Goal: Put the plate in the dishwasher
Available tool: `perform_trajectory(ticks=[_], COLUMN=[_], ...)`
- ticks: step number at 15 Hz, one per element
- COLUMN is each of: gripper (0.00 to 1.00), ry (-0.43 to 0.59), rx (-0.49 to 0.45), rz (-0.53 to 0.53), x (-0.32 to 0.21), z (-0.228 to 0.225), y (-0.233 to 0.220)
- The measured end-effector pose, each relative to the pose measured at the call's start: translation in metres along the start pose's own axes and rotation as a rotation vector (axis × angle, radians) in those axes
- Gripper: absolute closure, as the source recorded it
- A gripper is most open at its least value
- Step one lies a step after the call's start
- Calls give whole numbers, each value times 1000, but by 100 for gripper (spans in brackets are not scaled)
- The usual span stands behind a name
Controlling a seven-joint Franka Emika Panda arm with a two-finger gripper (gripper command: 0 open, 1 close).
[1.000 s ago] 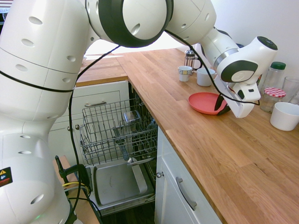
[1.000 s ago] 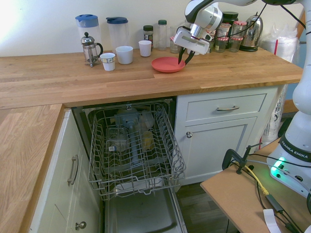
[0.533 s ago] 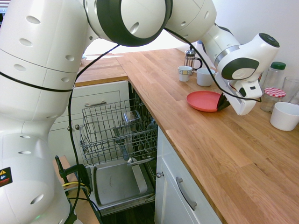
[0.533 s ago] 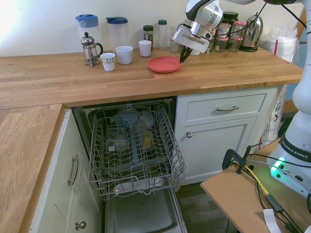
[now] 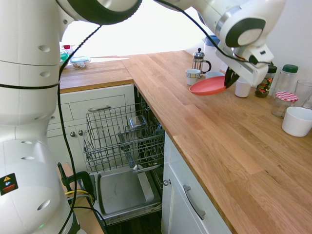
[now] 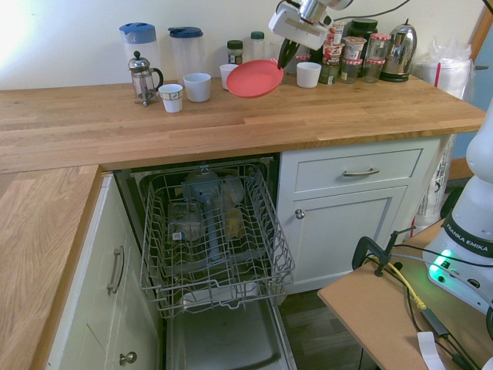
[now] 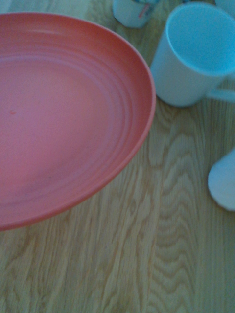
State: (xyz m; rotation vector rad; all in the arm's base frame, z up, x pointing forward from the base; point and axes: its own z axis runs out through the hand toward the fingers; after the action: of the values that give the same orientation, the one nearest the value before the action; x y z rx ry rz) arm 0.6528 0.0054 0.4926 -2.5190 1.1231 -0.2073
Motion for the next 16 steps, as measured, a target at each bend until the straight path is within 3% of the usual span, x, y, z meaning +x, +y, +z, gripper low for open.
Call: perform_trajectory(ticks=[5, 11, 14, 16], gripper=[100, 100, 100, 100], ry=[161, 391, 476, 472], rx=[-105, -267, -352, -352], rz=[-329, -693, -857, -879], x=[-153, -345, -406, -419], z=[-30, -10, 8, 14], y=[-68, -112, -112, -114])
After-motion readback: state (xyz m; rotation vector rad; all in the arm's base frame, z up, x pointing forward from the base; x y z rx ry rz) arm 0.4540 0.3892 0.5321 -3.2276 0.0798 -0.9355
